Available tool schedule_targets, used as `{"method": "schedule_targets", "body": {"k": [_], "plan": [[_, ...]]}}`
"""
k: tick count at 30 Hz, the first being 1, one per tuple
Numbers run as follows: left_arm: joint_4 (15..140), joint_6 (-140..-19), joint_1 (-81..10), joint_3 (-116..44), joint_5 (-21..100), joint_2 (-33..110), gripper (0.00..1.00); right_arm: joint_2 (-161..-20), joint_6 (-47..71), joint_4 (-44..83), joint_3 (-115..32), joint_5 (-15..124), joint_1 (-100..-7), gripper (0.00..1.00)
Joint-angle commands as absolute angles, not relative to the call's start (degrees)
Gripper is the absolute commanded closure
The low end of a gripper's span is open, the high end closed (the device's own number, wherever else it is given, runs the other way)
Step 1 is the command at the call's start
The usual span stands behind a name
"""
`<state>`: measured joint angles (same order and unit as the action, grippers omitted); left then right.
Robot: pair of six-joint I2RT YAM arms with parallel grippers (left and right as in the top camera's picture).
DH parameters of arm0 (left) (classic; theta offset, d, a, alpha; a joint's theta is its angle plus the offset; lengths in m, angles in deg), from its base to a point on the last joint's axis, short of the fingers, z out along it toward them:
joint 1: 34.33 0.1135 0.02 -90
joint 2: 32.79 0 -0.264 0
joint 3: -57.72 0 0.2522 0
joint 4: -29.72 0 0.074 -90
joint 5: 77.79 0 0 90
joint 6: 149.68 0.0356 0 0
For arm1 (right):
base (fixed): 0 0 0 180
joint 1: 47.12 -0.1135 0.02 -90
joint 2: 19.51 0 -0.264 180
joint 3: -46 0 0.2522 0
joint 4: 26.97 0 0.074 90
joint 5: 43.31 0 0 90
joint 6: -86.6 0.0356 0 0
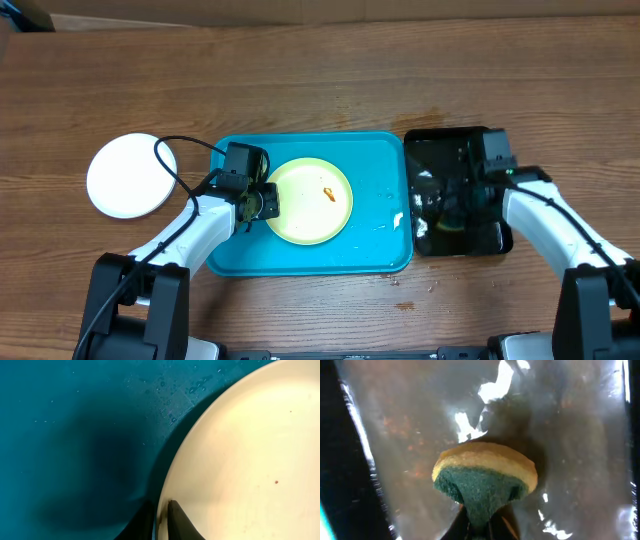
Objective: Clean dirty plates on tray and stack at the side
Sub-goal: 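Grasp the green sponge in the black tray with the right gripper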
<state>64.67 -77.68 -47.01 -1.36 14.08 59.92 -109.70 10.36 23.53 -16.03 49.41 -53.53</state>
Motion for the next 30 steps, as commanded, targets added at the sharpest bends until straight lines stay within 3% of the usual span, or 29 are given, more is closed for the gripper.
{"method": "schedule_targets", "body": {"k": [1,2,4,9,16,17,19,21,22,23,24,26,30], "plan": [[64.7,-77.6,-47.1,-1.2,13.8,60.5,0.87,-109.3,10.1,20.6,-13.8,49.3,-53.5,0.66],[64.7,-77.6,-47.1,-1.2,13.8,60.5,0.87,-109.3,10.1,20.0,-13.5,49.3,-53.5,0.51],[64.9,-77.6,-47.1,-1.2,13.8,60.5,0.86,-109.3,10.1,18.7,-13.0,49.3,-53.5,0.40],[65.3,-77.6,-47.1,-1.2,13.7,60.5,0.86,-109.3,10.1,14.1,-11.4,49.2,-53.5,0.36],[65.5,-77.4,-47.1,-1.2,13.7,60.5,0.86,-109.3,10.2,10.3,-8.8,47.1,-53.5,0.52],[65.5,-77.4,-47.1,-1.2,13.7,60.5,0.86,-109.3,10.2,10.2,-8.8,47.0,-53.5,0.58],[65.6,-77.4,-47.1,-1.2,13.7,60.5,0.86,-109.3,10.2,10.0,-8.8,46.7,-53.5,0.96],[65.7,-77.4,-47.1,-1.2,13.7,60.5,0.86,-109.3,10.2,9.6,-8.8,46.7,-53.5,0.96],[65.7,-77.4,-47.1,-1.2,13.7,60.5,0.86,-109.3,10.2,9.5,-8.8,46.7,-53.5,0.89],[65.8,-77.4,-47.1,-1.2,13.7,60.5,0.86,-109.3,10.2,9.4,-8.8,46.7,-53.5,0.59],[65.9,-77.4,-47.1,-1.2,13.7,60.5,0.86,-109.3,10.2,9.2,-8.8,46.7,-53.5,0.38],[66.0,-77.4,-47.1,-1.2,13.7,60.5,0.85,-109.3,10.1,8.7,-8.8,46.7,-53.5,0.32],[65.9,-77.4,-47.1,-1.2,13.7,60.5,0.85,-109.3,10.2,7.7,-8.8,46.2,-53.5,0.34]]}}
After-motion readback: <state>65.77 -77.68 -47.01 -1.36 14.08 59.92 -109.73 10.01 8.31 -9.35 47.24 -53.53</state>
